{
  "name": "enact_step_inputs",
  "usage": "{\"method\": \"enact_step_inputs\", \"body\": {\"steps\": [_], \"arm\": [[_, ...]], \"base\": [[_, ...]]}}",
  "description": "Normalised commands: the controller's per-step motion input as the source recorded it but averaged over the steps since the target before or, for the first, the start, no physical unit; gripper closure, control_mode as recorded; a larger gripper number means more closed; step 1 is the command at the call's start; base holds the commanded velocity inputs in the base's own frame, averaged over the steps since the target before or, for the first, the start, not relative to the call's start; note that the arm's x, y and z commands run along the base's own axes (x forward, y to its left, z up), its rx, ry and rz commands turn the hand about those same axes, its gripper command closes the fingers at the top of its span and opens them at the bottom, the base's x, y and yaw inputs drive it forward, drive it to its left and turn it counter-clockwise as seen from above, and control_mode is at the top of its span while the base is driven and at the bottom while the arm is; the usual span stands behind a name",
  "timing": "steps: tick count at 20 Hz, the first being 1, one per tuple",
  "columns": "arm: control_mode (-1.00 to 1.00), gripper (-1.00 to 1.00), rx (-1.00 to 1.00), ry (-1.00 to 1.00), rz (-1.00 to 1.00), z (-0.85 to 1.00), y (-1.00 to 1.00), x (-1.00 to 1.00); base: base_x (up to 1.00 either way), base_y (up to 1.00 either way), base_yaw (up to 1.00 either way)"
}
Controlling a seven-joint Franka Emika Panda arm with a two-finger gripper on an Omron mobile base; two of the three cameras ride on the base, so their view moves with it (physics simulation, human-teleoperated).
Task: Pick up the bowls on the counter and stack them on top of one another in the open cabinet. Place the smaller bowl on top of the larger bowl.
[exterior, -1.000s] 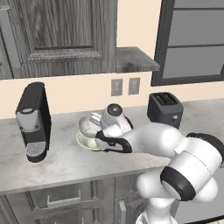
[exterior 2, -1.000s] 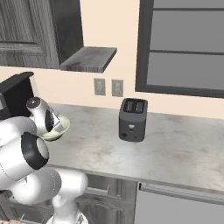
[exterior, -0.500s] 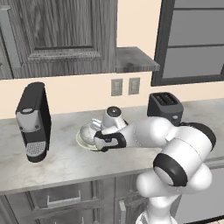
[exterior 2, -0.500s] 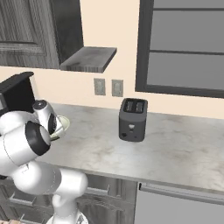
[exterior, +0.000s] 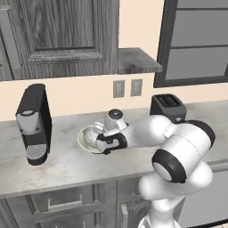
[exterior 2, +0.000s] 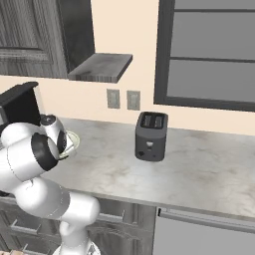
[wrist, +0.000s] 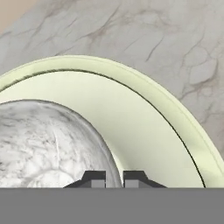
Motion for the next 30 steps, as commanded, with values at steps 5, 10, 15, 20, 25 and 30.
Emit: {"method": "enact_step_inputs", "body": {"steps": [5, 10, 15, 20, 25, 30], "arm": [[-1.00, 1.00, -0.08, -0.02, 0.00, 0.01, -0.01, 0.00], [-1.00, 1.00, -0.02, -0.01, -0.01, 0.23, -0.01, 0.00], [-1.00, 1.00, 0.00, 0.00, 0.00, 0.02, -0.06, 0.00], [-1.00, -1.00, 0.00, 0.00, 0.00, -0.02, -0.09, 0.00], [-1.00, -1.00, 0.00, 0.00, 0.00, 0.00, -0.09, 0.00], [-1.00, -1.00, 0.02, 0.00, 0.00, 0.11, -0.11, -0.17]], "base": [[0.00, 0.00, 0.00], [0.00, 0.00, 0.00], [0.00, 0.00, 0.00], [0.00, 0.00, 0.00], [0.00, 0.00, 0.00], [0.00, 0.00, 0.00]]}}
